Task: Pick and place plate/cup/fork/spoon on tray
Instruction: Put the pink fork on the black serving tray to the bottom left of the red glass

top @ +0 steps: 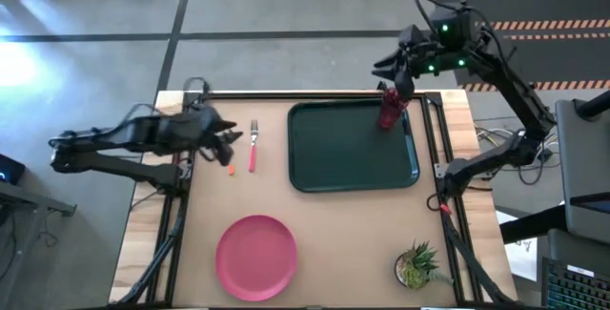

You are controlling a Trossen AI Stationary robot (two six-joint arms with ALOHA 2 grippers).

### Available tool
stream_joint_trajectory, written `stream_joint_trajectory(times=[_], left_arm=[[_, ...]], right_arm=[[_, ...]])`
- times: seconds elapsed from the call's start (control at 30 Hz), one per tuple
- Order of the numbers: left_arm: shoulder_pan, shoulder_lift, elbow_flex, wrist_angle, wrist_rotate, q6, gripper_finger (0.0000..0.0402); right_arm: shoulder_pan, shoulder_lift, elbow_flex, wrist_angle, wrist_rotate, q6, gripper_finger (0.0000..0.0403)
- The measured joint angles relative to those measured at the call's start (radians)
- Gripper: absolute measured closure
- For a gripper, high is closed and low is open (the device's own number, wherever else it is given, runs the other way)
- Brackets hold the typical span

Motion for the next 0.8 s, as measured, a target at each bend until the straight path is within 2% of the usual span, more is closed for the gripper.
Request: stream_joint_trajectory(times=[0.27,0.43,0.6,0.8], left_arm=[[0.079,0.186,-0.020,-0.036,0.004,-0.048,0.0258],[0.155,0.243,-0.088,-0.042,0.159,-0.122,0.0258],[0.176,0.289,-0.168,0.023,0.281,-0.180,0.0258],[0.185,0.345,-0.217,0.135,0.304,-0.207,0.0238]], right_arm=[[0.124,0.020,-0.002,0.005,0.001,0.003,0.0291],[0.165,0.022,-0.002,-0.006,0.001,0.011,0.0289],[0.178,0.016,-0.002,-0.009,0.001,-0.001,0.0287],[0.178,0.014,-0.003,-0.026,0.001,-0.013,0.0288]])
